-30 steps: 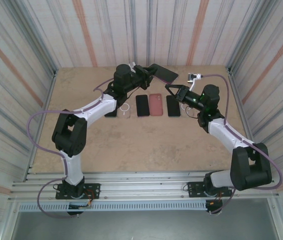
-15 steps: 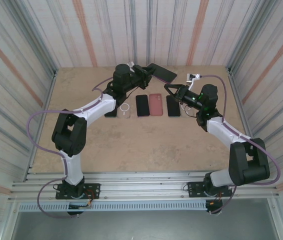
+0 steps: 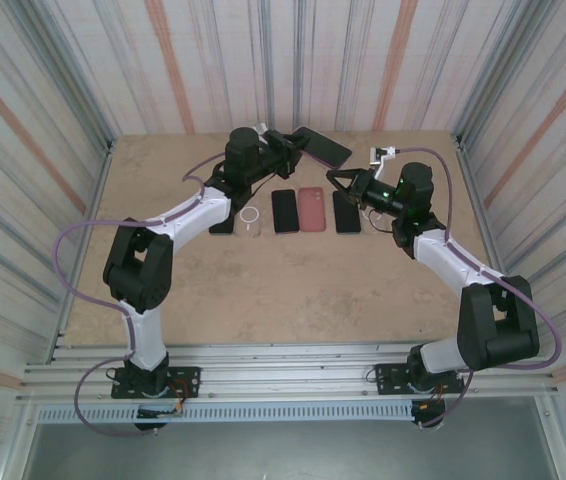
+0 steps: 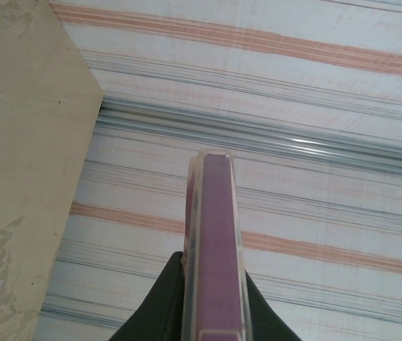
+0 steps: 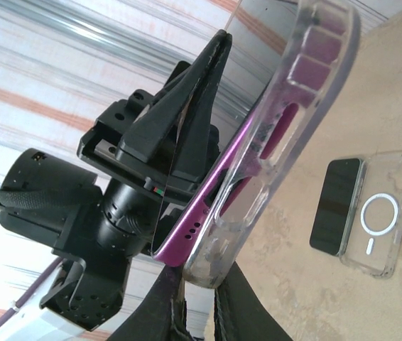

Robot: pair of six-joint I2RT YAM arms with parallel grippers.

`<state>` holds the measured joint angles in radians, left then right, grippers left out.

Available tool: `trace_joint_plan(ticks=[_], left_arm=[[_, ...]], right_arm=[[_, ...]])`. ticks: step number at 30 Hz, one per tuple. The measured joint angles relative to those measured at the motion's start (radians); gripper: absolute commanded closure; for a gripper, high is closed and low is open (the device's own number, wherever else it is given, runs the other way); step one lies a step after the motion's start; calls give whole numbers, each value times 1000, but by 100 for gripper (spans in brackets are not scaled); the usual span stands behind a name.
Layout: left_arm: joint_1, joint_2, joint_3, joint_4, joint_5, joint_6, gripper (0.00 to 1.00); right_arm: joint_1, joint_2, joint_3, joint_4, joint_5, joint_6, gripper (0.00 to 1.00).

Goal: Take the phone out of the phone case

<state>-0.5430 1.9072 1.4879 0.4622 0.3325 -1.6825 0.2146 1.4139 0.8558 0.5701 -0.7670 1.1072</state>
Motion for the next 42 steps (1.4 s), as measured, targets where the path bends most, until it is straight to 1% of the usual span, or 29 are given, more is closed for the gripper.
trace_joint_plan(ticks=[2,6,11,15,19,22,24,26,30,33,36,38,42], left_arm=[[2,0,0,-1,7,11,100],[6,0,0,-2,29,42,100],[15,-8,0,-2,79,86,100],[34,-29,0,-9,136,145,100],[78,-55,1,-22,221,232,100],[116,-62,20,-46,290,330,100],[138,-65,24,-47,336,393,100],[155,-66,25,-47,380,458,100],[169,-67,33,-68,470,609,100],[169,-83,36,-82,533,714,100],[169,-114,36,-84,585,786,100],[171,-136,36,-82,619,826,100],[171,-169,36,-69,688,896,100]], right_arm=[[0,0,0,0,-9,-1,81],[-3,0,14,-48,-27,-58,71],[-39,-9,19,-95,-83,-144,54],[-73,-24,73,-232,-157,-278,49],[-124,-63,101,-357,-204,-418,48],[-159,-76,114,-421,-249,-499,47],[-165,-72,136,-476,-284,-552,47],[-158,-58,184,-554,-314,-632,47],[-121,-24,298,-712,-331,-834,47],[-90,-6,345,-789,-335,-956,49],[-69,35,394,-869,-338,-1064,50],[-55,76,435,-927,-337,-1135,52],[-34,134,481,-1000,-335,-1233,61]])
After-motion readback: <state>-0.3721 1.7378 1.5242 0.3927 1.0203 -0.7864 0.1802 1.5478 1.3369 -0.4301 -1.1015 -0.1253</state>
